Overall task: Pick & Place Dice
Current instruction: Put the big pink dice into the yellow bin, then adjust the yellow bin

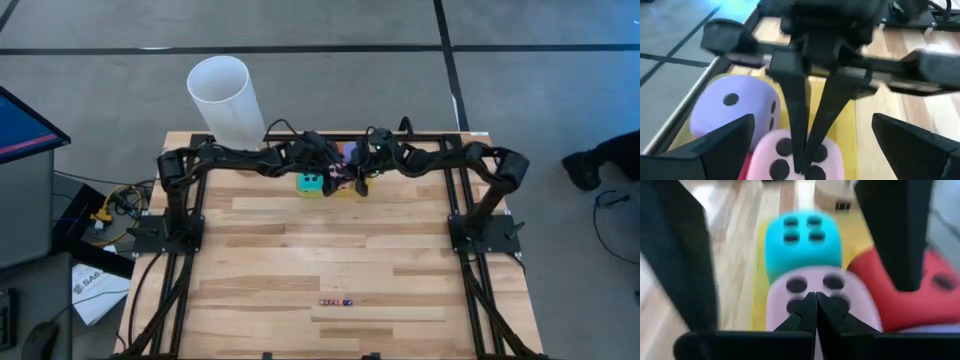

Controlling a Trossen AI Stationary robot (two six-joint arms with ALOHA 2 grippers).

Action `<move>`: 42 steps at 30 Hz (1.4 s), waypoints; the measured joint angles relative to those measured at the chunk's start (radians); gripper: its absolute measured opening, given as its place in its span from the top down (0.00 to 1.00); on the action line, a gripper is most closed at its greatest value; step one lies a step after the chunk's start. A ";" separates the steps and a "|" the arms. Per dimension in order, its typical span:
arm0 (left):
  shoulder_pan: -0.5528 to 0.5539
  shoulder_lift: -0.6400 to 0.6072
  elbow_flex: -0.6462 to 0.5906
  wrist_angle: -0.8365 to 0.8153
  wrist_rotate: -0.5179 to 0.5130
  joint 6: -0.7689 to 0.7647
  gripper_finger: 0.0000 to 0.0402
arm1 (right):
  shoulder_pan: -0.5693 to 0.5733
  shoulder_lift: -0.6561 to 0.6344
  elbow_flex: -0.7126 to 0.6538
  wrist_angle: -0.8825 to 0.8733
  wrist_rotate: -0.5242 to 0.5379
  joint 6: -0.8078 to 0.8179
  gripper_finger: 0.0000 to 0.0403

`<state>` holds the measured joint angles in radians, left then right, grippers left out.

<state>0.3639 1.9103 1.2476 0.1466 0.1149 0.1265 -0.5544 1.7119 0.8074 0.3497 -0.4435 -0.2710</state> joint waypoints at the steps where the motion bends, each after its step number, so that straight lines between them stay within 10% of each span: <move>1: 0.002 -0.004 0.000 0.007 0.000 0.000 0.02 | -0.004 -0.015 0.002 0.008 -0.001 -0.004 1.00; 15: 0.009 -0.107 0.000 -0.003 -0.001 0.026 0.02 | -0.102 -0.227 0.003 -0.173 -0.004 -0.051 1.00; 42: -0.002 -0.182 -0.050 -0.039 0.018 -0.021 0.02 | -0.113 -0.254 0.003 -0.284 -0.005 -0.051 1.00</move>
<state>0.3622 1.7284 1.1973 0.1078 0.1329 0.1053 -0.6676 1.4578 0.8101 0.0654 -0.4489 -0.3222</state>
